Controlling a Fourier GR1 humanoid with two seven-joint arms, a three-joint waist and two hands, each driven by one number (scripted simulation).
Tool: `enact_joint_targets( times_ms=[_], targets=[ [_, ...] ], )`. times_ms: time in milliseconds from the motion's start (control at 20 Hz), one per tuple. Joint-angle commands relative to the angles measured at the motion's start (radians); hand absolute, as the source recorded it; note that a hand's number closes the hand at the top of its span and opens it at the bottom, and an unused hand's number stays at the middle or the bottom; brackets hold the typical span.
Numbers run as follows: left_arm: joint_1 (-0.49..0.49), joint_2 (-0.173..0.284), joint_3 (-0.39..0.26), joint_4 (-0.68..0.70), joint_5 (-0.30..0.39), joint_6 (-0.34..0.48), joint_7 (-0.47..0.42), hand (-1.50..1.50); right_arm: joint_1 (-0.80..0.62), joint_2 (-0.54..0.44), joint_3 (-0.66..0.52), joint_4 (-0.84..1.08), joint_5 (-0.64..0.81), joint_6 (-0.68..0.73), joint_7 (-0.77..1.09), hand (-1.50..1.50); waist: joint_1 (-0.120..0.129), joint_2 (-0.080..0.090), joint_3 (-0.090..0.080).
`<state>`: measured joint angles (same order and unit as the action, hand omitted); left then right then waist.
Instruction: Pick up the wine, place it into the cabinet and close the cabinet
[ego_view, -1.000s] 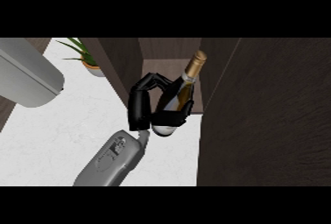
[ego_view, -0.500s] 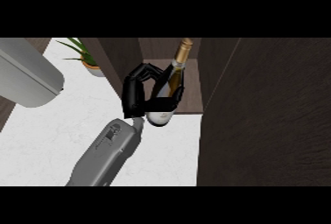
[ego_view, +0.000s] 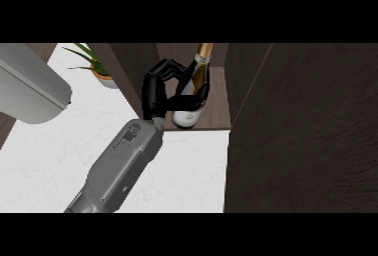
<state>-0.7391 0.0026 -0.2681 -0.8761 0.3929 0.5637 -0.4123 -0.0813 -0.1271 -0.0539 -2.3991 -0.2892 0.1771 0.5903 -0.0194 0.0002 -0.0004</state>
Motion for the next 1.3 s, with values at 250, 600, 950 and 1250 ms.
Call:
enact_joint_targets(
  times_ms=[250, 600, 950, 1250],
  targets=[
    [-0.168, -0.002, 0.018, 0.225, 0.077, 0.042, -0.054, 1.5, 0.033, 0.006, -0.017, -0.078, -0.089, 0.016, 0.007, -1.5, -0.018, 0.005, 0.0],
    [-0.228, -0.003, 0.13, 0.388, 0.023, 0.021, -0.218, 1.5, 0.024, 0.033, 0.05, -0.1, -0.023, -0.013, 0.022, -1.5, -0.016, 0.007, 0.0],
    [-0.301, -0.003, 0.16, 0.503, 0.043, -0.005, -0.273, 1.5, 0.03, -0.019, -0.03, -0.125, -0.123, 0.016, 0.044, -1.5, -0.025, 0.008, 0.0],
    [-0.347, 0.007, 0.295, 0.577, 0.117, -0.08, -0.272, 1.5, -0.014, -0.011, -0.037, -0.028, -0.11, 0.031, -0.01, -1.5, -0.027, 0.014, 0.0]
  ],
)
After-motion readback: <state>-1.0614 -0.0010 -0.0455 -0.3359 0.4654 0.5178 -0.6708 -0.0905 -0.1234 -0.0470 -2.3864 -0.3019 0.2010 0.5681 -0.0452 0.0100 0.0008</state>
